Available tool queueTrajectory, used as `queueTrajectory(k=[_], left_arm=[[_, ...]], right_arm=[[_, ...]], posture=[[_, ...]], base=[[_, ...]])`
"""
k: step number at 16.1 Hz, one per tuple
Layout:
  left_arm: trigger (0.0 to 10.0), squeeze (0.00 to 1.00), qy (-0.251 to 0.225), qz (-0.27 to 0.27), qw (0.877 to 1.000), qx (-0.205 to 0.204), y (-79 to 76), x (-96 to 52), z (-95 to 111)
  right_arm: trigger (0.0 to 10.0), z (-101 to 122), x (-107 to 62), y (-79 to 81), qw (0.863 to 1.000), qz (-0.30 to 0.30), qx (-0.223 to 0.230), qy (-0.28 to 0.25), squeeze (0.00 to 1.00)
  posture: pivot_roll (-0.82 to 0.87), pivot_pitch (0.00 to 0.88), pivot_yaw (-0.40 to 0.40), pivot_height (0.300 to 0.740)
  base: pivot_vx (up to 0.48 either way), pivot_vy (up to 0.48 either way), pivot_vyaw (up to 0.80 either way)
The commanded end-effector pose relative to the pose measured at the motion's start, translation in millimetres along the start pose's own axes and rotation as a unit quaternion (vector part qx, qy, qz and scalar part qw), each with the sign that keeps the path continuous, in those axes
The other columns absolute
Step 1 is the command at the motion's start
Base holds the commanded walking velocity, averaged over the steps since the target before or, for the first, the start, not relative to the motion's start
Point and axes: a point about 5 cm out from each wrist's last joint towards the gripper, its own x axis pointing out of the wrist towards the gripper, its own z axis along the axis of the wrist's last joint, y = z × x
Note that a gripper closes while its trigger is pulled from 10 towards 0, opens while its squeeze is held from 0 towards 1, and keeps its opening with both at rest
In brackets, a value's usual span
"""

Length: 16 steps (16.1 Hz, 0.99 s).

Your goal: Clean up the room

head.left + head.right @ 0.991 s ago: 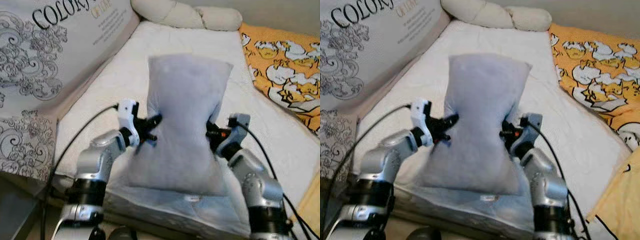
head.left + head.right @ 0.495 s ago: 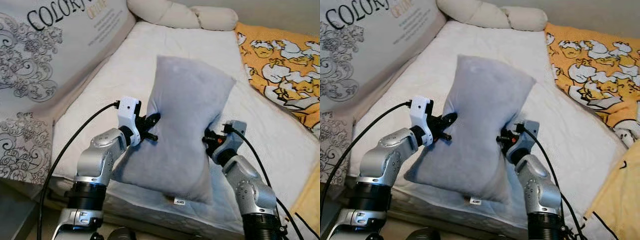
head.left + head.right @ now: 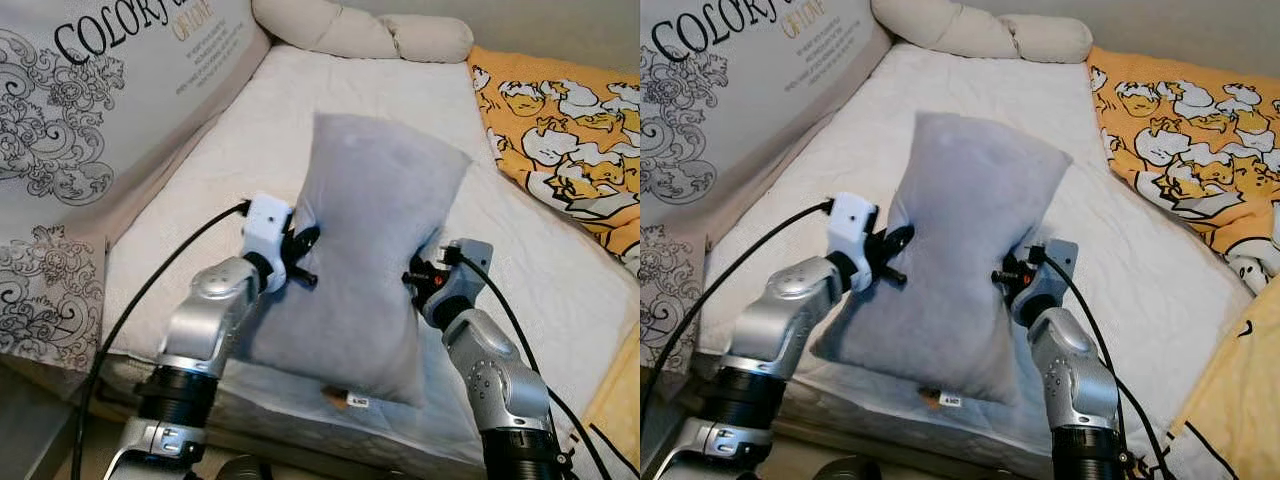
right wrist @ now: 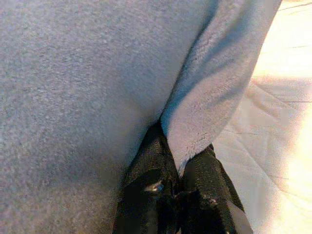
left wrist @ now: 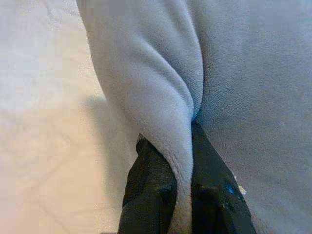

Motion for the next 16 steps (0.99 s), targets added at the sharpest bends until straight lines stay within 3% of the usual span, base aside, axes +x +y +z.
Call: queueTrajectory(k=[1,3,6,16], left_arm=[[10.0,0.00,-0.020,-0.004,0.999,0.024,-2.1,3.2,11.3],[10.0,0.00,-0.030,0.000,0.999,0.020,-0.4,2.5,13.3],[10.0,0.00,-0.030,0.017,0.999,0.022,4.9,1.6,12.0],[10.0,0.00,-0.023,0.017,0.999,0.034,5.8,3.8,9.7]], right_arm=[[10.0,9.3,1.4,2.7,1.000,0.001,-0.011,-0.019,0.00],[10.0,9.3,3.0,0.8,1.000,-0.013,0.005,-0.020,0.00],[10.0,7.8,3.0,2.7,1.000,-0.013,0.004,-0.020,0.00],[10.0,-0.3,0.9,2.0,1.000,-0.025,0.012,-0.011,0.00]], posture=[[-0.03,0.000,-0.002,0.740],[-0.03,0.000,-0.002,0.740],[-0.02,0.000,-0.004,0.740],[-0.03,0.000,0.006,0.740]], base=[[0.000,0.000,0.00],[0.000,0.000,-0.27],[0.000,0.403,-0.80],[0.000,0.442,0.00]])
